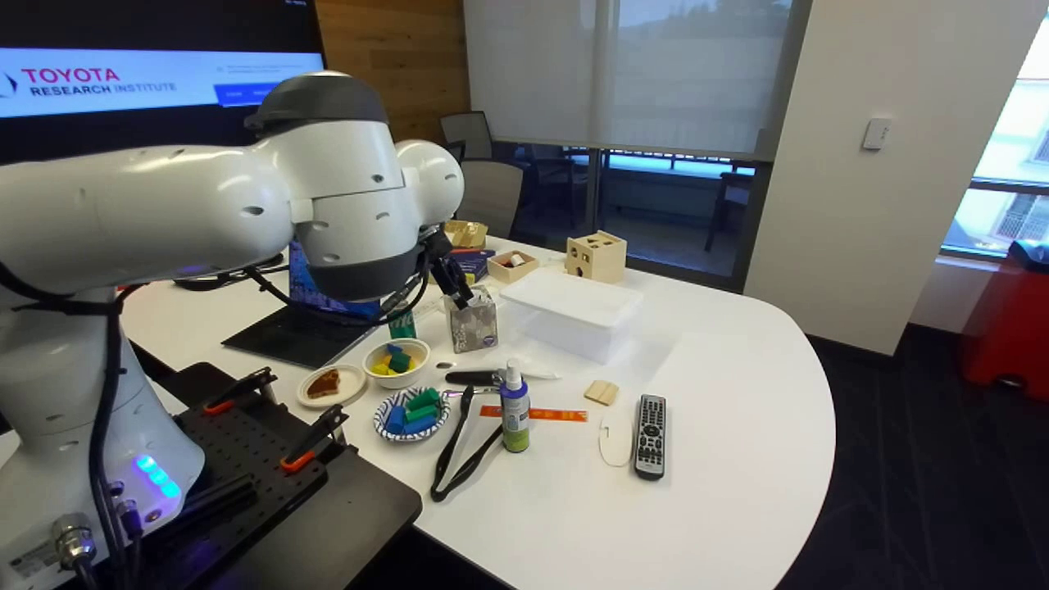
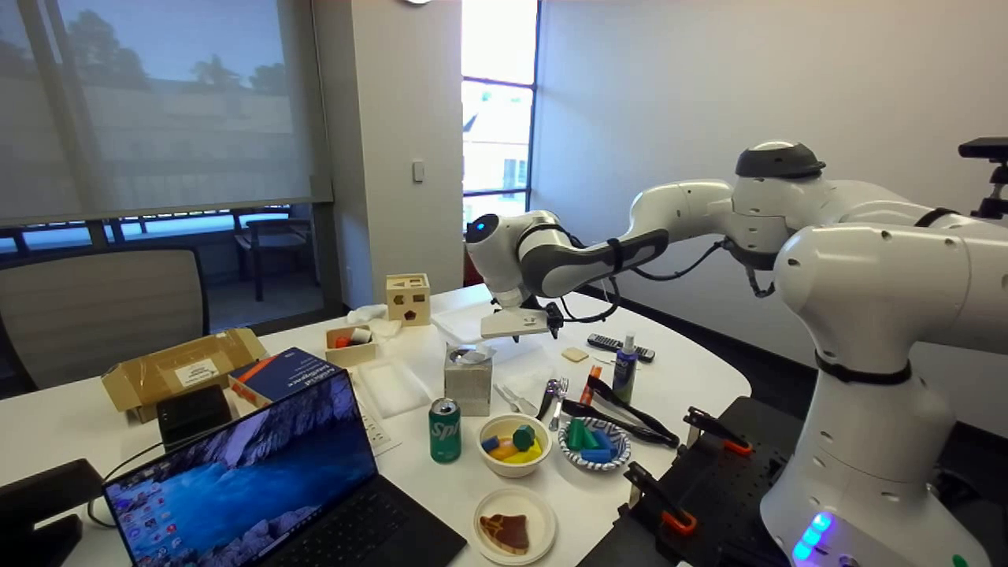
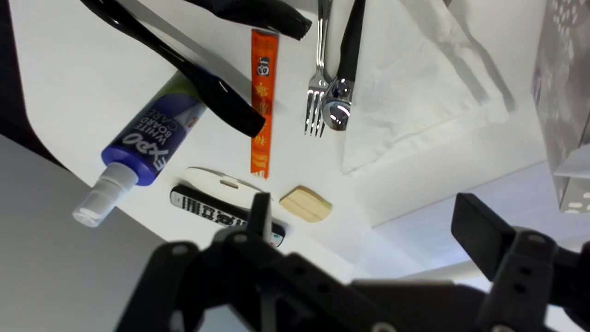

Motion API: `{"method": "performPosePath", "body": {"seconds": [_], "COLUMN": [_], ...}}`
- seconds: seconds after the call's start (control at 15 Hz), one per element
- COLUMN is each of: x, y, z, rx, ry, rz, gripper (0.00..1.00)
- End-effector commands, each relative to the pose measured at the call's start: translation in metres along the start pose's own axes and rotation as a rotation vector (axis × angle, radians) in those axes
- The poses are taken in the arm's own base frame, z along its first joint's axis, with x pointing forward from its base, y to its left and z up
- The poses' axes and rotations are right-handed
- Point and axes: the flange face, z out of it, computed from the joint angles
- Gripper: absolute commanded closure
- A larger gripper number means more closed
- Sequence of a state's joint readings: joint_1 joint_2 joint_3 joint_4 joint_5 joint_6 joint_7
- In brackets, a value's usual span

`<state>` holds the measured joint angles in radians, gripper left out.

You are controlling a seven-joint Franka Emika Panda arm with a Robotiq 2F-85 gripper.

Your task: Remove the blocks from the white plate and put them in the white bowl then use the napkin to wipe the pizza slice on the plate.

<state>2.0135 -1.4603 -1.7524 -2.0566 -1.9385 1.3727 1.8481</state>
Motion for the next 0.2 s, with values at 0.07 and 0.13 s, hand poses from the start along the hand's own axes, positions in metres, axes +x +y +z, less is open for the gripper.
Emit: {"method": "performPosePath", "body": {"seconds": [0.07, 0.13], "x": [-0.0022, -0.0015], "y": [0.025, 0.027], "z": [-0.0065, -0.006], "rx": [0.145, 0.171], "ry": [-0.053, -0.066], "rz": [-0.198, -0.245], "gripper": [0.0, 0.0]}}
